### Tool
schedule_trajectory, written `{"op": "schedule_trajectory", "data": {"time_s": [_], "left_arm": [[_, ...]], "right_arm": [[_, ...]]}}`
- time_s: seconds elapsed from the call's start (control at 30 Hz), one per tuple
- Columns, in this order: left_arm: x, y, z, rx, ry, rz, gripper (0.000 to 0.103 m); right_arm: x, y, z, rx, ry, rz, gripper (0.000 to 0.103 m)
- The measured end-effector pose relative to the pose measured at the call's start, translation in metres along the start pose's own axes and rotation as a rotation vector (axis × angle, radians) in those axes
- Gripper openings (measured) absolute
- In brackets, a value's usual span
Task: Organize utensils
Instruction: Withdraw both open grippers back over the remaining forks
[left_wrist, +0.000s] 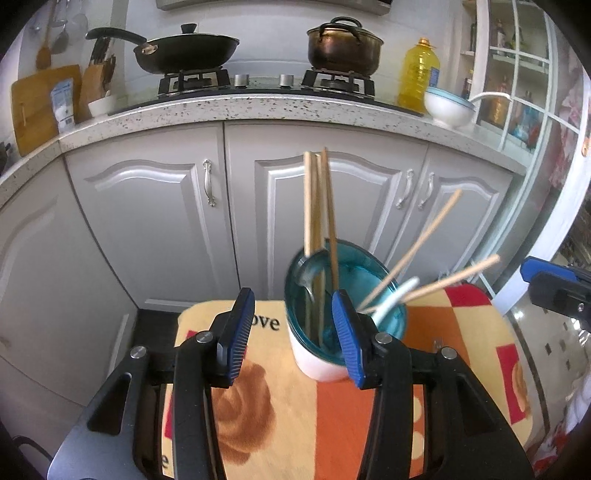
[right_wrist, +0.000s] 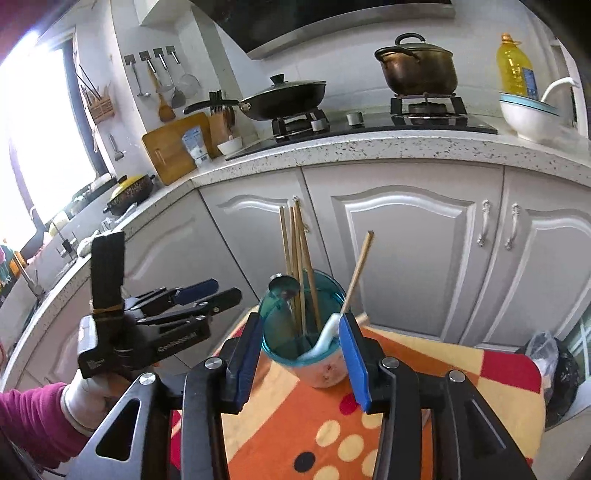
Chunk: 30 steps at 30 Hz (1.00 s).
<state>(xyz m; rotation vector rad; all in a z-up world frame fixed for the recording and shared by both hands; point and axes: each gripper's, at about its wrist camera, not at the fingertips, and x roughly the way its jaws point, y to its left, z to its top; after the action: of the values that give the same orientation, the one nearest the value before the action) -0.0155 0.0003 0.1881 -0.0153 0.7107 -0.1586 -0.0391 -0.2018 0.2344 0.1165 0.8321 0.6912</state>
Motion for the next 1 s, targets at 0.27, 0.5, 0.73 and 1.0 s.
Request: {"op": "schedule_trajectory", "data": {"time_s": [0.27, 0.5, 0.73, 1.0], "left_arm": [[-0.017, -0.022, -0.018, 0.032, 0.005, -0.007, 0.043], [-0.024, -0.042, -0.033, 0.071, 0.017, -0.027, 0.043], [-0.020, -0.052, -0.047, 0.090, 0.052, -0.049, 0.043], [-0.007, -0.054, -0.065, 0.091, 0.103, -0.066, 0.043]], "right_arm": [[-0.013, -0.004, -0.028, 0.025, 0.033, -0.041, 0.041], [-0.024, -0.008, -0.052, 0.039, 0.059, -0.070, 0.041], [-0.028, -0.022, -0.076, 0.071, 0.100, -0.103, 0.042], [-0.009, -0.052, -0.111, 0.144, 0.193, -0.143, 0.042]]}}
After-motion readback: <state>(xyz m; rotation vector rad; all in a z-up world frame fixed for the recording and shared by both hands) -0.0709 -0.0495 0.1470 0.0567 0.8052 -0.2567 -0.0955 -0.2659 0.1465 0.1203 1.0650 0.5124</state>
